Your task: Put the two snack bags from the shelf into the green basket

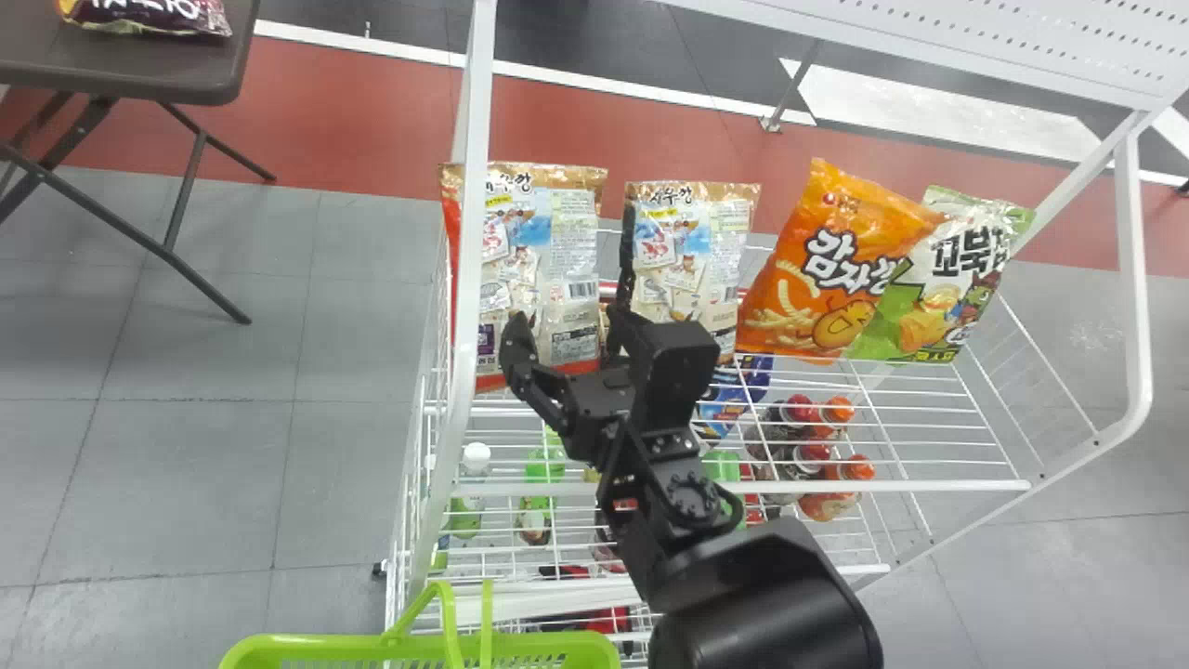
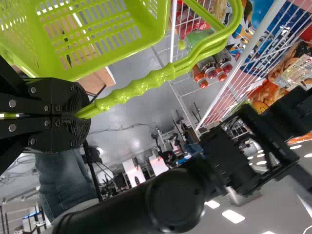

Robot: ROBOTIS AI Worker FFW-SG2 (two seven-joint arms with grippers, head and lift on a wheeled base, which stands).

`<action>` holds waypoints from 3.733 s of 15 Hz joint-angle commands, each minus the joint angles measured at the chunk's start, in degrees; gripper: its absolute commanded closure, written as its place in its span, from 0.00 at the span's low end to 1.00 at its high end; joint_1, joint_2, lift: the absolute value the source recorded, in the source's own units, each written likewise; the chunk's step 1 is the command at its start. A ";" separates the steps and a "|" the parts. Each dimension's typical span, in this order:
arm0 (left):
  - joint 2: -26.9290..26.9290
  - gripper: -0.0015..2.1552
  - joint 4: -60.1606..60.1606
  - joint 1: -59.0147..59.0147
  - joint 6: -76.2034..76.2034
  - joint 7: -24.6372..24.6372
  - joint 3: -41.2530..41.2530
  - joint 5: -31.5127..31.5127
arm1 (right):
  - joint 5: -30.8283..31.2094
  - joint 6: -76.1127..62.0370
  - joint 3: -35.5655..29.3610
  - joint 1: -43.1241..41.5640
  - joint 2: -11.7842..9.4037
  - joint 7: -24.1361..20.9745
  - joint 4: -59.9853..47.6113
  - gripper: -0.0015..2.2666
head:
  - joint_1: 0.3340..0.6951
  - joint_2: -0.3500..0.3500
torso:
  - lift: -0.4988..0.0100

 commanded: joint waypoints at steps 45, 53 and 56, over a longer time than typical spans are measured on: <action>-0.62 0.92 -1.16 0.60 -0.78 0.61 -2.29 -2.13 | -20.19 41.43 -19.64 26.74 -4.91 18.22 -42.54 0.99 | 1.00 0.00 | 0.96; -0.62 0.92 -0.98 0.77 -1.13 0.96 -2.12 -2.13 | -30.65 68.85 -39.94 31.05 -4.38 28.41 -46.94 0.99 | 1.00 0.00 | 0.96; -0.62 0.92 -1.07 0.77 -1.13 0.96 -2.29 -2.13 | -30.21 72.89 -38.27 31.14 -4.91 30.61 -43.51 0.99 | 1.00 0.00 | 0.96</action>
